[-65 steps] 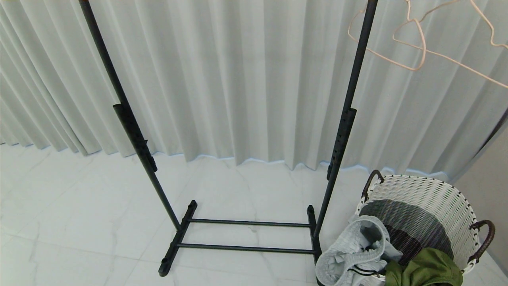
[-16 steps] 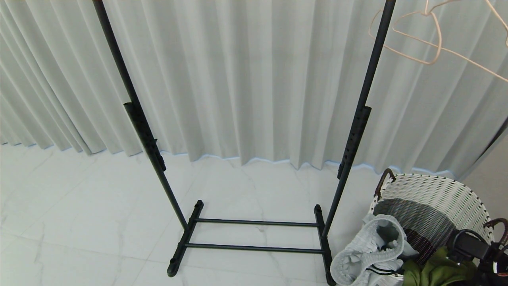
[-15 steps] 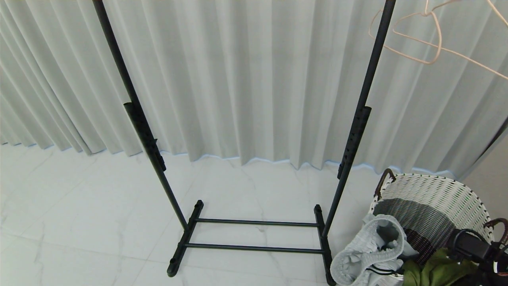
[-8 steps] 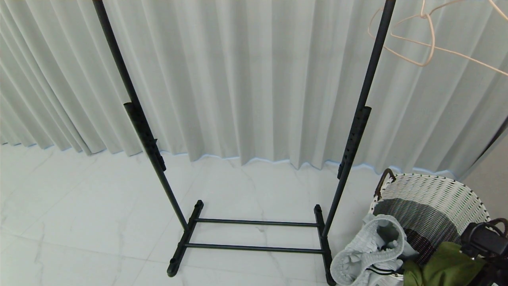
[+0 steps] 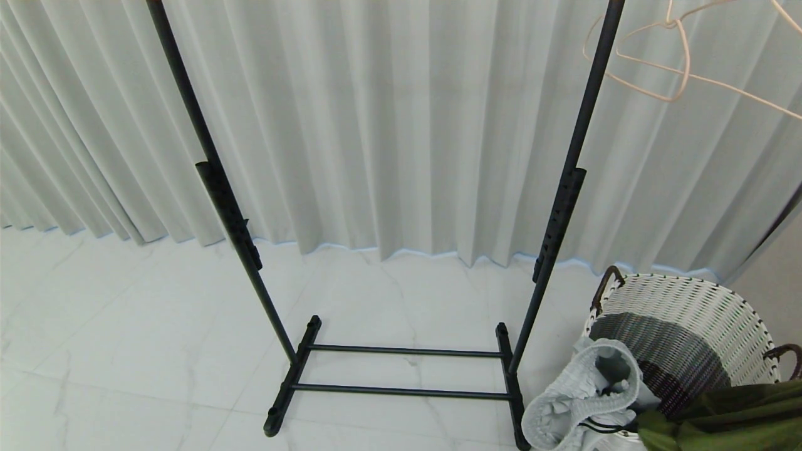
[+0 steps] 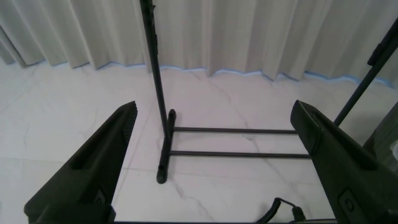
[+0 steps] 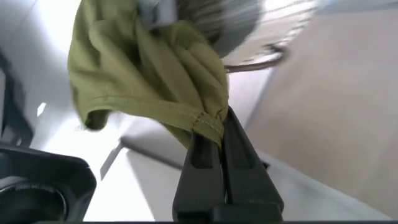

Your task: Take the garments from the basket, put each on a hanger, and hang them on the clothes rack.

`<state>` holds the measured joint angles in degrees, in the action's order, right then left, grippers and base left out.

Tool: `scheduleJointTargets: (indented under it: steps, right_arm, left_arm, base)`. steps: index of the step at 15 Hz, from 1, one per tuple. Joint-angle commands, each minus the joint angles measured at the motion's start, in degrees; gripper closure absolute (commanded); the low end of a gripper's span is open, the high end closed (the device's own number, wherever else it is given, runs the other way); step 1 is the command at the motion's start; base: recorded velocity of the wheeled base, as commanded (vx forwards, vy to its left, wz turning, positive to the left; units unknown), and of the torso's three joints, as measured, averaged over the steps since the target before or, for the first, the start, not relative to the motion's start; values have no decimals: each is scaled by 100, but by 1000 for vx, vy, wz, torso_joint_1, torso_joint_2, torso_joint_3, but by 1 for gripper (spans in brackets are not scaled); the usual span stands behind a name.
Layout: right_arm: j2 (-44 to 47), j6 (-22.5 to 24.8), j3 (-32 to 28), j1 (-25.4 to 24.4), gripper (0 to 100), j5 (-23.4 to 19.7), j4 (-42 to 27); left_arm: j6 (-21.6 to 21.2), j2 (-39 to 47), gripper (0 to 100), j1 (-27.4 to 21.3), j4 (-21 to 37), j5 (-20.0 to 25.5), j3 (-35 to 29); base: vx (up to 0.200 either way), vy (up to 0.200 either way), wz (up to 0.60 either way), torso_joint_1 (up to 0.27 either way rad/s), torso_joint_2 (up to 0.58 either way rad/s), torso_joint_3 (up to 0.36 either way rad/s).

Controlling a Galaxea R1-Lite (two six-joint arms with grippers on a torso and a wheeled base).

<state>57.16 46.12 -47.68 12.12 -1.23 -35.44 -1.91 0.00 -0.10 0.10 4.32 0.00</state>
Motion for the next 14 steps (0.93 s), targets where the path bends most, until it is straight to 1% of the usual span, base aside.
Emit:
scheduleJointTargets:
  steps: [1,2,4,6,9,12,14]
  right_arm:
    - [-557,-15,-550,-43,100,-18,-297]
    - [-575,-15,-681,-69,100,-9,-394]
    - [-575,-15,-989,-157,100,-9,-543]
    - [-566,-15,-1147,-298,100,-9,-543]
    - [-557,-15,-1209,-553,100,-18,-526]
    - [-539,-15,-1209,-772,100,-18,-508]
    - [-531,-15,-1200,-790,100,-26,-508]
  left_arm:
    - [-2,9,0,1,-1,-1,0]
    - [-2,9,0,1,-1,-1,0]
    - [-2,9,0,1,-1,-1,0]
    - [-2,9,0,1,-1,-1,0]
    - [7,9,0,1,-1,-1,0]
    - [-2,9,0,10,-1,-1,0]
    - [-2,9,0,10,-1,-1,0]
  base:
    - [0,0,0,0,0,0]
    - [0,0,0,0,0,0]
    - [-200,0,0,0,0,0]
    - [-200,0,0,5,-5,5]
    - [-200,0,0,2,2,-1]
    - [0,0,0,0,0,0]
    - [0,0,0,0,0,0]
